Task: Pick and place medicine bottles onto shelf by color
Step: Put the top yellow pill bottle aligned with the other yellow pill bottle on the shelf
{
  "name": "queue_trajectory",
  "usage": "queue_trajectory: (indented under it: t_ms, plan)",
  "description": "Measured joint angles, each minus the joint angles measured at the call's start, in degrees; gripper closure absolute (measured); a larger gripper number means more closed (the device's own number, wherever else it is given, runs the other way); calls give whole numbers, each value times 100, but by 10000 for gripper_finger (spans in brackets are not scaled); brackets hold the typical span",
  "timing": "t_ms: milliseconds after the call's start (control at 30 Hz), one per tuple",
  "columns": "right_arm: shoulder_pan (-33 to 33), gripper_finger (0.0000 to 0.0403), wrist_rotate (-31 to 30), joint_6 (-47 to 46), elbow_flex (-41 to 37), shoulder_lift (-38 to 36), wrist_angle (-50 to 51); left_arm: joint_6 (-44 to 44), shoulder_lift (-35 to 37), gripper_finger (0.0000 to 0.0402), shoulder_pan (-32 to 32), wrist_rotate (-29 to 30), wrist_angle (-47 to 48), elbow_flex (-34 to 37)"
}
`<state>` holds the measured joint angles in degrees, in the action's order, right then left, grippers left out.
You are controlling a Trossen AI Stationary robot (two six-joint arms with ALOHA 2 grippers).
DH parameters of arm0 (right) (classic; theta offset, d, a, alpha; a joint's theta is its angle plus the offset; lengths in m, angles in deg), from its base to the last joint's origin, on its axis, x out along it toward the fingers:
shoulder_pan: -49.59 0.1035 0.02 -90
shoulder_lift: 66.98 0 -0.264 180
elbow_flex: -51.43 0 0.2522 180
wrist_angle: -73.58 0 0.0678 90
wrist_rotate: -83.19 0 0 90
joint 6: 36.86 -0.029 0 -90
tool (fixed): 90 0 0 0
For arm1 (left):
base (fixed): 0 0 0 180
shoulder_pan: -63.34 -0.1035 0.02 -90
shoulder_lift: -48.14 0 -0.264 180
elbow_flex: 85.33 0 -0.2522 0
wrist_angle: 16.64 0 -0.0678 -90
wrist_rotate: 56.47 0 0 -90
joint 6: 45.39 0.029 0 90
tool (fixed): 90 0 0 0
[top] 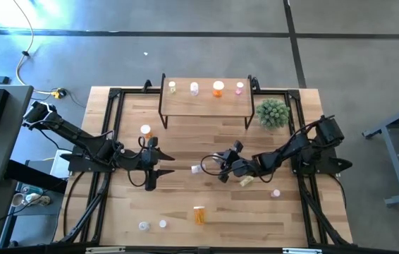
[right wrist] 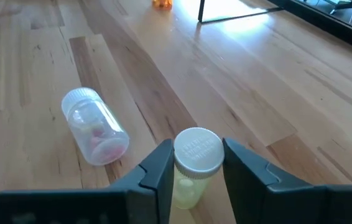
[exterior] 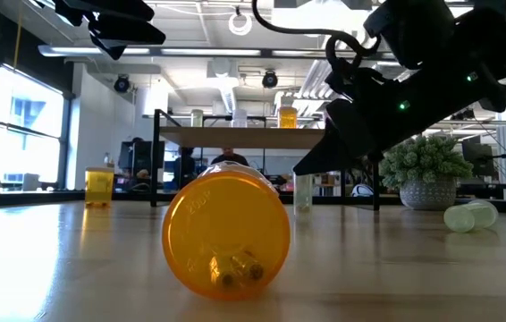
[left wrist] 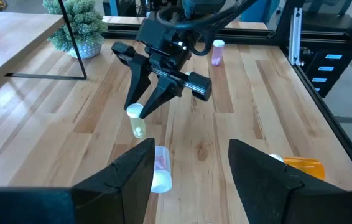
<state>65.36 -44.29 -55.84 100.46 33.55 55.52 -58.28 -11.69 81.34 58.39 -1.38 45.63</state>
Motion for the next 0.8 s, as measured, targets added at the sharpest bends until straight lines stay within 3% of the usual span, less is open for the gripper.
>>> queue_trajectory:
  t_ms: [267, 800]
  plan:
    - [-1, 299, -46, 19, 0, -235, -152, 0, 2, 206, -2, 0, 11, 0]
    - [-265, 299, -20, 1128, 478, -1155, -333, 146, 2, 206, -9, 289, 39, -2]
